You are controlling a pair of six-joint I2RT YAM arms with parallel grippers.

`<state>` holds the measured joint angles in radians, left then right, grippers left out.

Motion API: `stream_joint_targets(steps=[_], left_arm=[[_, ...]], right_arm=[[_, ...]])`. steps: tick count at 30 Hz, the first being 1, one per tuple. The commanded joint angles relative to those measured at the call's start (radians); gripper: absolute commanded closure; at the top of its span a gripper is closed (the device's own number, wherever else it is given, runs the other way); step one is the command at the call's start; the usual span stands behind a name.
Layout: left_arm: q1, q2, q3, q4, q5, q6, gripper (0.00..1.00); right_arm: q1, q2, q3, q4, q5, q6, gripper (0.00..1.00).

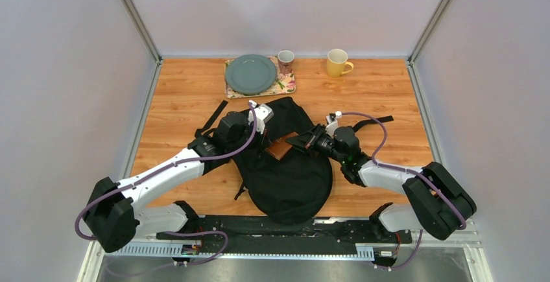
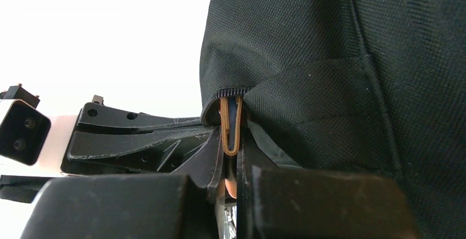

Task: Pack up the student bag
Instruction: Place the personal item in the student bag.

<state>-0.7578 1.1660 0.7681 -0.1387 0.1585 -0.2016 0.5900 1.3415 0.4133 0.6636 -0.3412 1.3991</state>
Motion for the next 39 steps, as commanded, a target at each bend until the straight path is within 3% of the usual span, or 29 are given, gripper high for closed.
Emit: stream_joint_targets(steps=[1,4,12,21,24,32,39], left_arm=[[-0.017,-0.011,0.051,-0.002,0.067,-0.036,1.0],[-0.015,-0.012,0.068,-0.024,0.055,-0.036,1.0],[-0.015,-0.025,0.094,-0.082,0.018,-0.021,1.0],[-0.017,-0.031,0.085,-0.105,-0.037,0.002,1.0],[-0.017,-0.035,0.085,-0.096,-0.028,-0.002,1.0],[-0.015,-0.034,0.088,-0.05,0.021,-0.028,1.0],[-0.015,-0.051,0.083,-0.044,-0.024,-0.027,1.0]], right_arm=[[0.039,-0.002,0.028,0.146,0.194,0.005,1.0],[0.108,0.031,0.053,0.146,0.286,0.008,1.0],[0.126,0.071,0.034,0.312,0.43,0.054,1.0],[0.122,-0.155,0.108,-0.144,0.455,-0.015,1.0],[0.12,-0.196,0.065,-0.124,0.498,0.012,1.0],[0.152,-0.006,0.136,0.044,0.43,0.041,1.0],[0.229,0.074,0.199,-0.031,0.563,0.003,1.0]])
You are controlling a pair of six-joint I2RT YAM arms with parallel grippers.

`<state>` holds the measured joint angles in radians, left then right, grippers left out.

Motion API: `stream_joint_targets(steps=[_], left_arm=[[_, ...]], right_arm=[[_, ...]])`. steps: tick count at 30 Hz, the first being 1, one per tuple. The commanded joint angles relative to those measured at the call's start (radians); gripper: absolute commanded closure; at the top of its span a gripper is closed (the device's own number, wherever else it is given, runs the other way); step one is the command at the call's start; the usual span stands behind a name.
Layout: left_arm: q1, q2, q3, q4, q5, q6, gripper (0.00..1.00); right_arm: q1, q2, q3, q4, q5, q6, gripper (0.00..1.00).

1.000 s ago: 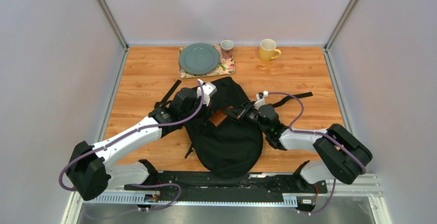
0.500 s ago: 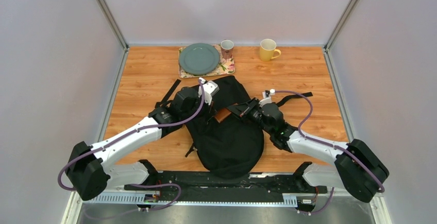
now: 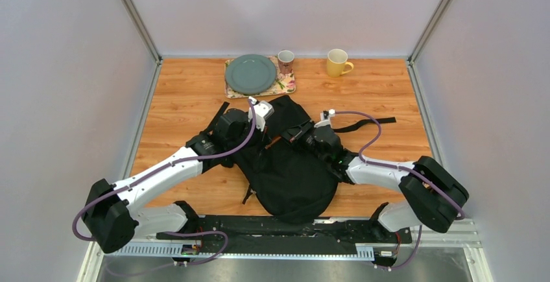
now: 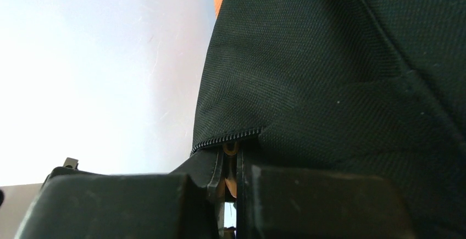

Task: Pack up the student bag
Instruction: Place the personal item in the student bag.

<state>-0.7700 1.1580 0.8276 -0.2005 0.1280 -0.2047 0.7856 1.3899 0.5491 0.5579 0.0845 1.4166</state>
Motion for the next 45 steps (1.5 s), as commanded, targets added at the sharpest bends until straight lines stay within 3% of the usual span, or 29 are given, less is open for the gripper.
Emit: stream_joint_targets(steps=[1,6,11,16,19,27,28,30,37,41,45], left_arm=[[-0.003,-0.044,0.022,0.021,0.004,-0.025,1.0],[-0.003,-0.046,0.013,0.019,-0.008,-0.03,1.0],[-0.003,-0.064,-0.013,0.01,-0.028,-0.033,1.0],[-0.003,-0.066,-0.03,0.021,-0.03,-0.036,1.0],[-0.003,-0.06,-0.028,0.027,-0.028,-0.035,1.0],[-0.005,-0.049,-0.024,0.018,-0.027,-0.03,1.0],[-0.003,-0.052,-0.025,0.018,-0.03,-0.03,1.0],[-0.003,-0.053,-0.03,0.023,-0.033,-0.032,1.0],[-0.003,-0.055,-0.044,0.064,-0.024,-0.053,1.0],[0.001,-0.067,-0.019,0.001,-0.108,-0.024,1.0],[0.026,-0.08,-0.036,0.024,-0.048,-0.036,1.0]], right_arm=[[0.044,0.047,0.072,0.065,0.168,-0.015,1.0],[0.05,0.118,0.104,0.019,0.19,-0.06,1.0],[0.047,0.058,0.052,-0.094,0.152,-0.122,0.74],[0.047,0.023,0.051,-0.116,0.072,-0.177,0.64],[0.046,0.038,0.069,-0.105,0.041,-0.168,0.73],[0.046,0.049,0.081,-0.082,-0.018,-0.117,0.85],[0.046,0.047,0.075,-0.075,-0.019,-0.111,0.94],[0.046,0.041,0.066,-0.062,-0.008,-0.105,0.99],[0.02,0.15,0.136,0.083,0.052,-0.033,1.0],[0.015,0.227,0.163,0.16,0.078,0.021,1.0],[0.012,0.277,0.175,0.189,0.123,-0.021,1.0]])
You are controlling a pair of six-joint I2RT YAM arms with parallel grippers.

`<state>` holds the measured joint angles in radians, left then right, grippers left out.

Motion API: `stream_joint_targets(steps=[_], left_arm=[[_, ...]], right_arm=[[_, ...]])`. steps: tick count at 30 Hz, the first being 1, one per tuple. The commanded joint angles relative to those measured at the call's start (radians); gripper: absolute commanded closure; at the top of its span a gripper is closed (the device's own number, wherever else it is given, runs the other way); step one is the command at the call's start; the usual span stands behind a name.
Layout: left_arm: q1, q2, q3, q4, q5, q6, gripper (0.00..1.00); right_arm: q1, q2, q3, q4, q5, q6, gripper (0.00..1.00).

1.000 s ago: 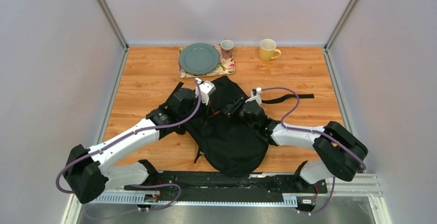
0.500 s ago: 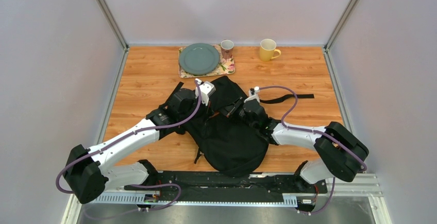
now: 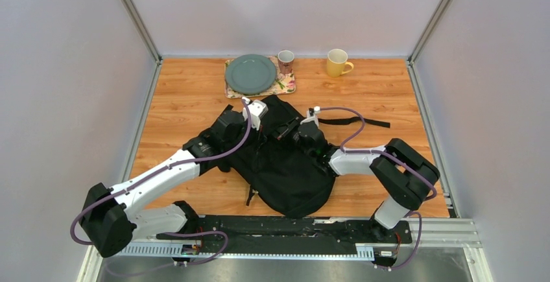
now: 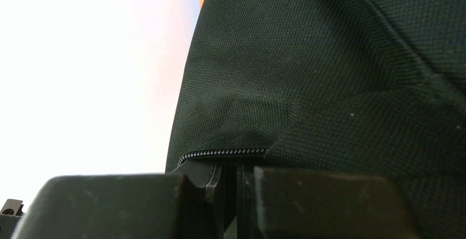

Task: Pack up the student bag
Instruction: Place the personal item in the student bag.

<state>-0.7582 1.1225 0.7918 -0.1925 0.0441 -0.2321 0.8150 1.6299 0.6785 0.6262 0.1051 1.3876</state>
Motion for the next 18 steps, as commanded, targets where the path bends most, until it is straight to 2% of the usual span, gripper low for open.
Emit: stream_joint_targets(steps=[1,5,8,11,12,15,18], left_arm=[[0.016,-0.041,-0.003,0.021,0.045,-0.015,1.0],[0.023,-0.03,-0.011,0.03,0.08,-0.029,1.0],[0.031,-0.029,-0.017,0.027,0.057,-0.041,1.0],[0.045,-0.032,-0.02,0.019,0.037,-0.044,1.0],[0.046,-0.033,-0.022,0.015,0.034,-0.044,1.0],[0.051,-0.038,-0.026,0.015,0.025,-0.041,1.0],[0.057,-0.04,-0.028,0.013,0.027,-0.039,1.0]], right_arm=[[-0.019,0.045,0.053,0.131,0.102,-0.01,1.0],[-0.011,0.061,0.053,0.176,0.133,-0.085,0.94],[0.004,0.045,0.066,0.11,0.128,-0.166,0.91],[0.012,0.004,0.046,0.031,0.12,-0.186,0.77],[0.012,-0.008,0.036,0.014,0.123,-0.183,0.69],[0.01,-0.039,-0.003,-0.009,0.123,-0.173,0.64],[0.007,-0.047,-0.01,-0.023,0.114,-0.165,0.65]])
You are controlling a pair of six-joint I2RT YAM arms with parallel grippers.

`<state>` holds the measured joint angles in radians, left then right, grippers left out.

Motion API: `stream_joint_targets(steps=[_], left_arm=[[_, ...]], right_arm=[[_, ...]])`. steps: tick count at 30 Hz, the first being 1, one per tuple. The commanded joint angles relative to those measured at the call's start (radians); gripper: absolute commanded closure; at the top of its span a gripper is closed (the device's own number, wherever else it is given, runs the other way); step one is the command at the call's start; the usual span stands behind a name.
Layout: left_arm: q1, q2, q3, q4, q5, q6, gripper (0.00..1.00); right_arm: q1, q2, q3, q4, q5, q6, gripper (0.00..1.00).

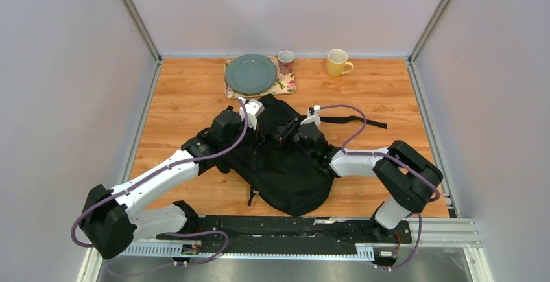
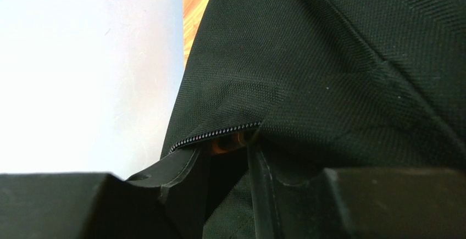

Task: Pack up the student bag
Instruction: Place the personal item in the student bag.

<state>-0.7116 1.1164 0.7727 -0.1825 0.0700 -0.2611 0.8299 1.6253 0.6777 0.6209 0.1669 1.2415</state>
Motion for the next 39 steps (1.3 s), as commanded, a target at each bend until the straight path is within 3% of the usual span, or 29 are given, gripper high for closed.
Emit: stream_joint_targets(steps=[1,2,3,6,11,15,18,21,25,28,33,39], left_arm=[[0.009,-0.033,-0.009,0.002,0.002,-0.01,1.0],[0.011,-0.035,-0.009,0.002,0.001,-0.01,1.0],[0.011,-0.035,-0.01,0.003,0.002,-0.01,1.0],[0.011,-0.038,-0.013,0.006,0.008,-0.013,1.0],[0.012,-0.032,-0.019,0.002,0.019,-0.017,1.0],[0.012,-0.024,-0.03,-0.003,0.022,-0.021,1.0],[0.017,-0.024,-0.029,-0.015,0.01,-0.023,1.0],[0.021,-0.024,-0.036,-0.018,0.008,-0.024,1.0],[0.026,-0.017,-0.039,-0.014,0.031,-0.023,0.85],[0.026,-0.003,-0.046,-0.025,0.06,-0.017,0.74],[0.027,0.0,-0.076,-0.018,0.134,-0.017,0.59],[0.026,0.025,-0.09,-0.035,0.162,-0.012,0.52]], right_arm=[[-0.008,-0.039,-0.01,-0.01,0.042,-0.014,0.66],[-0.008,-0.033,-0.009,-0.004,0.039,-0.008,0.7],[-0.009,-0.027,0.0,-0.003,0.036,-0.004,0.82],[-0.015,0.001,0.028,0.005,0.023,0.001,0.93],[-0.017,0.053,0.082,0.089,-0.012,0.009,0.99],[-0.02,0.077,0.12,0.111,-0.09,-0.031,0.92],[-0.02,0.03,0.071,0.016,-0.086,-0.065,0.72],[-0.018,-0.073,-0.034,-0.03,-0.015,-0.108,0.6],[-0.021,-0.215,-0.046,-0.319,0.061,-0.192,0.55],[-0.021,-0.315,-0.062,-0.441,0.117,-0.24,0.53],[-0.025,-0.461,-0.082,-0.526,0.163,-0.293,0.52],[-0.04,-0.528,-0.055,-0.576,0.122,-0.361,0.51]])
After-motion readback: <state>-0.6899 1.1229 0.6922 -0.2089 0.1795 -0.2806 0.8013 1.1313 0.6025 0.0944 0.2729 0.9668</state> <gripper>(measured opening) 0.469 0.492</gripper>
